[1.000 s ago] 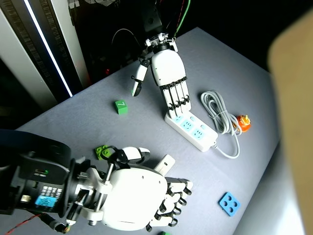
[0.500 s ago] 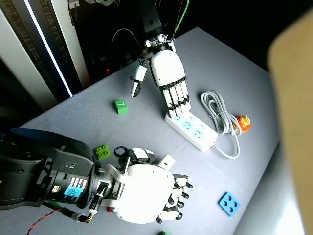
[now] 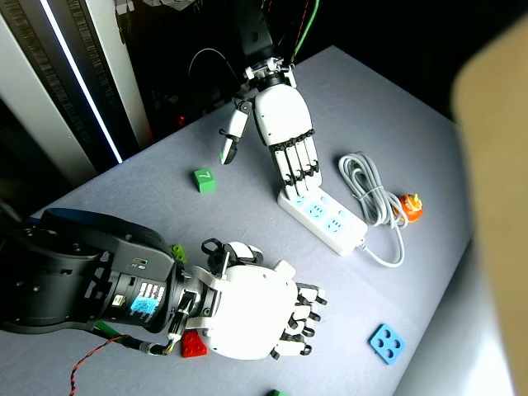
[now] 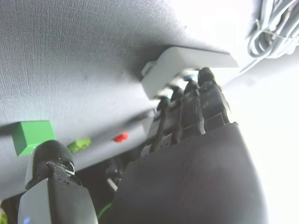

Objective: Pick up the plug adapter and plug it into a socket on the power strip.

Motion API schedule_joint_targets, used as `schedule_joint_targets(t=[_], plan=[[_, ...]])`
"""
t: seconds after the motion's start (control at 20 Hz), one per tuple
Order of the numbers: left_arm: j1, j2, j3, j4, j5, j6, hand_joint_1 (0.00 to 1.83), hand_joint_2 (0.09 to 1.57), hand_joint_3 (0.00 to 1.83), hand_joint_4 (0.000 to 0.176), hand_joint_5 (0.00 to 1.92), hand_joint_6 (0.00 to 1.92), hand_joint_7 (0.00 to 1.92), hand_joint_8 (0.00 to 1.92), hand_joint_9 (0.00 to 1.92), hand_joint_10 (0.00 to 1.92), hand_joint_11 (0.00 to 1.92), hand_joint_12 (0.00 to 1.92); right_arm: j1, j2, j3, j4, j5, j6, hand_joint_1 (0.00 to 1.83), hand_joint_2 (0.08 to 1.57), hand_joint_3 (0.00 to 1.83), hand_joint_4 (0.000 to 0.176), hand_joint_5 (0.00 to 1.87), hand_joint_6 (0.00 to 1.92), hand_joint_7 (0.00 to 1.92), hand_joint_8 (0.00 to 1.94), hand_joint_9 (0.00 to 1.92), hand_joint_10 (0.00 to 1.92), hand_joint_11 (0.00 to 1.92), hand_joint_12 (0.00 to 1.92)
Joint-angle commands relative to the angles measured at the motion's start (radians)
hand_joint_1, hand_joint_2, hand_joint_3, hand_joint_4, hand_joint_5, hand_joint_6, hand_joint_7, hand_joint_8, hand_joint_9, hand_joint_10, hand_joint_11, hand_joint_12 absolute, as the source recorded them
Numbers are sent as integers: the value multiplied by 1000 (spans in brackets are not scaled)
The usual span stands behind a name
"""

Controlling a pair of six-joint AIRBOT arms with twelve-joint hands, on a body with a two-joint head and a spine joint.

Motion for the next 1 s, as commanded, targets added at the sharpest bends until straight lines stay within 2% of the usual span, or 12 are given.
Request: schedule_joint_targets(t=[0.0,0.3,0.4,0.45,0.65,0.95], plan=[[7,-4,-2,-1,-17,0,228,947,0,0,0,0,0,0,0,0,0,0,3,1,3,5,92,3,1075,995,0,0,372,6,387,5,338,7,0,906],[10,-9,0,-1,-17,0,217,956,4,0,0,0,0,0,0,0,0,0,-10,-22,18,-9,105,3,1068,1016,5,0,384,7,384,1,340,4,0,919],[10,-9,1,-1,-17,0,256,953,2,0,0,0,0,0,0,0,0,0,-13,-32,31,-19,105,3,1069,1033,5,0,419,13,432,11,383,16,0,995],[10,-10,2,-1,-17,0,211,947,0,0,0,0,0,0,0,0,0,0,-15,-35,35,-19,105,3,1075,1036,4,0,436,15,448,12,400,20,0,1033],[8,-10,3,-1,-17,-2,230,944,0,0,0,0,0,0,0,0,0,0,-21,-43,47,-22,108,3,1082,1050,6,0,442,10,456,6,410,16,0,1037],[7,-10,3,-1,-17,-2,246,951,2,0,0,0,0,0,0,0,0,0,-21,-51,59,-24,113,4,1095,1054,1,0,512,19,526,13,482,28,0,1145]])
